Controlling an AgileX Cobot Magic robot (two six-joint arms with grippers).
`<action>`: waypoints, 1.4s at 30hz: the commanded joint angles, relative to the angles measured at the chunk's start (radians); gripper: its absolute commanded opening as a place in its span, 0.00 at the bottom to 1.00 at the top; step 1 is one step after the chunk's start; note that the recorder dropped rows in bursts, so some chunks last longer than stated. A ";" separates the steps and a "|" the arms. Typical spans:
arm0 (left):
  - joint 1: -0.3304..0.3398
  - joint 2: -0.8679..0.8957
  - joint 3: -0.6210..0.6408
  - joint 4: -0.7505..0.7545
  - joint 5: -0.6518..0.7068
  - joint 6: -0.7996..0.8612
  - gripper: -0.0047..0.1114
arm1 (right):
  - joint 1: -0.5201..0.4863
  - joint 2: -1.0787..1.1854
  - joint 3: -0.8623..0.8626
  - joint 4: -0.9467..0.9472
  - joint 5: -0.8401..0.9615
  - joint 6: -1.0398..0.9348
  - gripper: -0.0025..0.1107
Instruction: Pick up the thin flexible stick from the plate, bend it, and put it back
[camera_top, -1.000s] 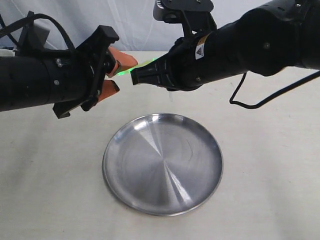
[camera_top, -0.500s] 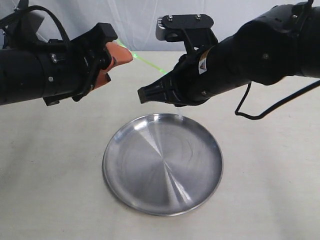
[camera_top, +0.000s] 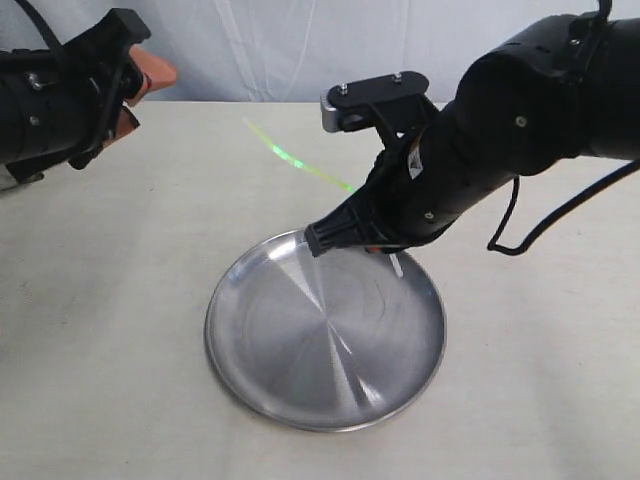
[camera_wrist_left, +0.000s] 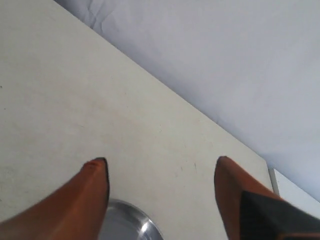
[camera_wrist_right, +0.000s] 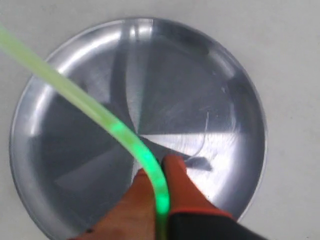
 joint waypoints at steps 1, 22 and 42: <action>0.020 -0.011 0.006 0.043 0.019 0.006 0.55 | -0.001 0.048 0.004 0.045 0.034 -0.070 0.01; 0.020 -0.011 0.006 0.103 0.094 0.006 0.55 | -0.001 0.251 -0.003 0.072 0.065 -0.086 0.28; 0.020 -0.482 0.155 0.781 0.233 -0.143 0.04 | -0.001 -0.391 0.119 0.045 -0.040 0.023 0.02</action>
